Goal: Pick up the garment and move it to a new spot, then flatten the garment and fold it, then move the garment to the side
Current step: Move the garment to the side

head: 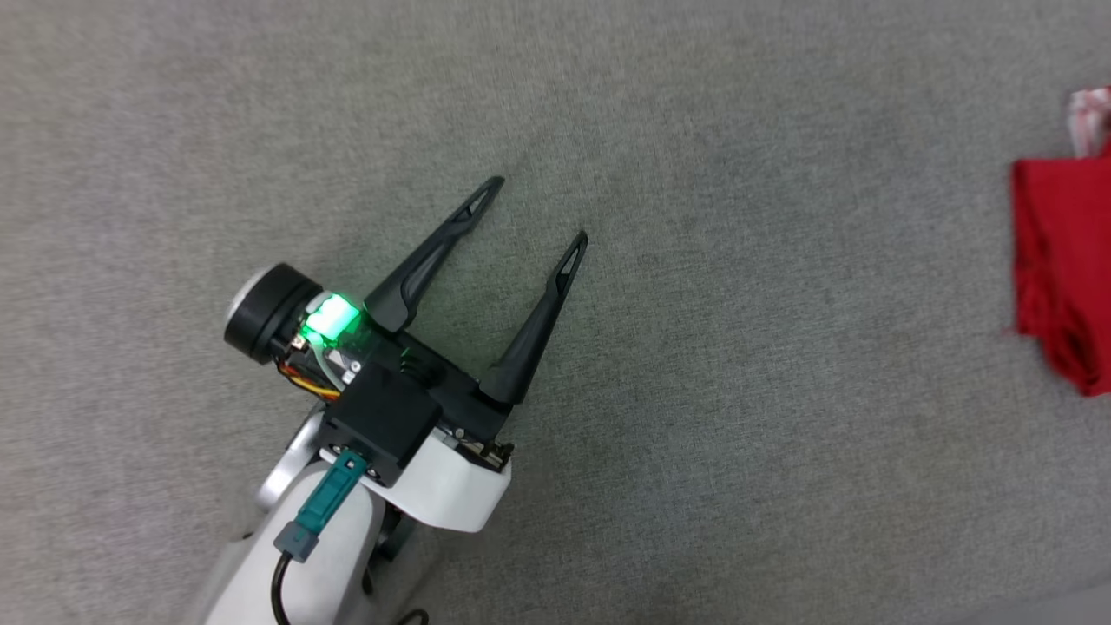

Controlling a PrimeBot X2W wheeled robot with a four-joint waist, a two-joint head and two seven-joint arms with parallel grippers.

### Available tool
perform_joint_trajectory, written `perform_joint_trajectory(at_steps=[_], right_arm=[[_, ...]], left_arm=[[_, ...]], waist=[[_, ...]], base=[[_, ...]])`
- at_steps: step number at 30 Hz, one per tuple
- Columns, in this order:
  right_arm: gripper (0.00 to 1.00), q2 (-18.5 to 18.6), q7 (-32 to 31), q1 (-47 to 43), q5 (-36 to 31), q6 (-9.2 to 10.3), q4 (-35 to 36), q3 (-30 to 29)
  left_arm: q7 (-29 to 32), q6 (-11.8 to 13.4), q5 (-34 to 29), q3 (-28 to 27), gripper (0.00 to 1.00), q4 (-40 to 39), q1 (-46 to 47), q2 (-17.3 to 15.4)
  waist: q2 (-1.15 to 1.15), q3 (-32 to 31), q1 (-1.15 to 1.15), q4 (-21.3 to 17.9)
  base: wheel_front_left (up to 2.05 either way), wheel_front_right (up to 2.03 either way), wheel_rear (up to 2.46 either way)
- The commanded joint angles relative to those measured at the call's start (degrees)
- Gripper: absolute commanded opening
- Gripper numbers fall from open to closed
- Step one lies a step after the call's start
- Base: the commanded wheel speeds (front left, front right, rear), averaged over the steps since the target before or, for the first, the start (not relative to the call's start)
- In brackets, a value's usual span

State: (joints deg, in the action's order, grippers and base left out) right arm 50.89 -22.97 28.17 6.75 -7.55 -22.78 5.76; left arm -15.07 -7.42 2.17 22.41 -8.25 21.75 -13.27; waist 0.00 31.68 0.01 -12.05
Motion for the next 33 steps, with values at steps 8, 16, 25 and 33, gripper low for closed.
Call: perform_joint_trajectory(at_steps=[8, 16, 25, 33], right_arm=[[0.00, -2.46, 7.87, 5.90, -4.86, 0.13, -10.25, -6.63], [1.00, -6.29, 12.03, 9.73, -9.97, 0.13, -15.84, -10.51], [1.00, -10.55, 15.49, 10.63, -12.91, 0.12, -10.95, -12.13], [1.00, -17.88, 19.03, 6.72, -6.90, 0.12, -0.83, -9.81]], left_arm=[[-0.13, -0.06, -0.60, 1.39, 1.00, -1.74, 3.31, -1.85], [-0.13, 0.62, -0.03, 1.29, 1.00, -0.94, 2.62, -1.80], [-0.13, 2.66, 3.27, -1.28, 1.00, 1.42, -1.96, 0.59], [-0.13, 4.31, 6.26, -7.16, 1.00, 4.12, -9.55, 1.74]], waist=[[0.00, 6.02, -0.01, -0.76], [0.00, 5.36, -0.01, 0.39], [0.00, -5.42, -0.01, 2.79], [0.00, -16.31, -0.01, 5.40]], base=[[0.00, 0.00, 0.00], [0.00, 0.00, 0.00], [0.00, 0.00, 0.00], [0.00, 0.00, 0.00]])
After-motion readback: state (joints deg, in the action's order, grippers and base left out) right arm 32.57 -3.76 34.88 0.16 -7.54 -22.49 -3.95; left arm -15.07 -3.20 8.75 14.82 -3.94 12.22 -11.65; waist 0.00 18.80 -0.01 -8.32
